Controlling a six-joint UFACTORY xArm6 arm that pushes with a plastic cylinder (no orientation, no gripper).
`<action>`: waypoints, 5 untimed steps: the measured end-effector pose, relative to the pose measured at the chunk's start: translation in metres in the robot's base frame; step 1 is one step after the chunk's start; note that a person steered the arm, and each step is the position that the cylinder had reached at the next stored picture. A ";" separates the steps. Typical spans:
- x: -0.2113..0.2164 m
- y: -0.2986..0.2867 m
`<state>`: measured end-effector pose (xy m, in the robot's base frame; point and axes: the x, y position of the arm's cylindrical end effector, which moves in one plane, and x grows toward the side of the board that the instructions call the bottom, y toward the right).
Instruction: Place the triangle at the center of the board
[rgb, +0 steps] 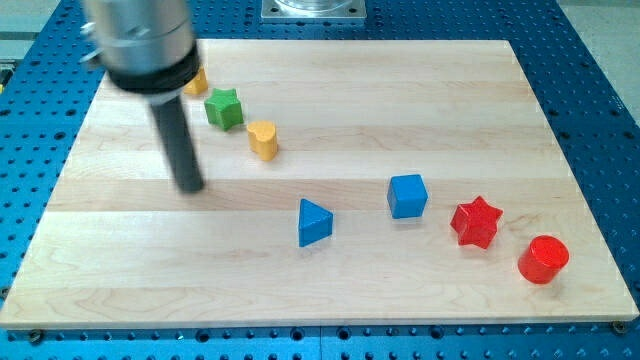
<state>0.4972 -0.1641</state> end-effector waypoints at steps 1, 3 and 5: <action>0.067 0.016; 0.069 0.151; -0.004 0.159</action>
<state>0.4934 -0.0050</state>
